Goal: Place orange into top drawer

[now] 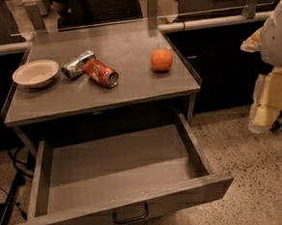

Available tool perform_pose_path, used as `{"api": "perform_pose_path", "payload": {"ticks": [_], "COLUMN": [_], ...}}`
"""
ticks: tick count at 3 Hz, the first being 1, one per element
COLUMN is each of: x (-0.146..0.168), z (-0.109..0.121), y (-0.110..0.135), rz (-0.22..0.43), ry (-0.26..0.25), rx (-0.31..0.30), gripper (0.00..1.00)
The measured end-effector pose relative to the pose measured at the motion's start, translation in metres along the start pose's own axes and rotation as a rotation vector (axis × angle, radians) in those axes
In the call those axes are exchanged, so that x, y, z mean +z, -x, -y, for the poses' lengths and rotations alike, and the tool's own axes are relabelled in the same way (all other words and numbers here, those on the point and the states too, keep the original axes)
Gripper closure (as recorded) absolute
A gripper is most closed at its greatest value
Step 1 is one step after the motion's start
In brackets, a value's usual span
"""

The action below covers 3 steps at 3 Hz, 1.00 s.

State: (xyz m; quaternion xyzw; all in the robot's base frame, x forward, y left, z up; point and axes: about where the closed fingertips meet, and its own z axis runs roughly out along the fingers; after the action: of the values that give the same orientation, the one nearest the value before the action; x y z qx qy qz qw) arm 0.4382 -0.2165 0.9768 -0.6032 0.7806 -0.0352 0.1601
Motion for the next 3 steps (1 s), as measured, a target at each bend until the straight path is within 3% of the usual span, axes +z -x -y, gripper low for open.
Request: {"api": "perform_pose_path", "payload": {"ticks": [1, 3], "x": [0.0, 0.006], "z": [0.0, 0.027], "y": [0.0, 0.027], "rz": [0.0, 0.022], "ry": [-0.001, -0.033], "rx": [0.0, -0.094], "gripper": [0.0, 0.0]}}
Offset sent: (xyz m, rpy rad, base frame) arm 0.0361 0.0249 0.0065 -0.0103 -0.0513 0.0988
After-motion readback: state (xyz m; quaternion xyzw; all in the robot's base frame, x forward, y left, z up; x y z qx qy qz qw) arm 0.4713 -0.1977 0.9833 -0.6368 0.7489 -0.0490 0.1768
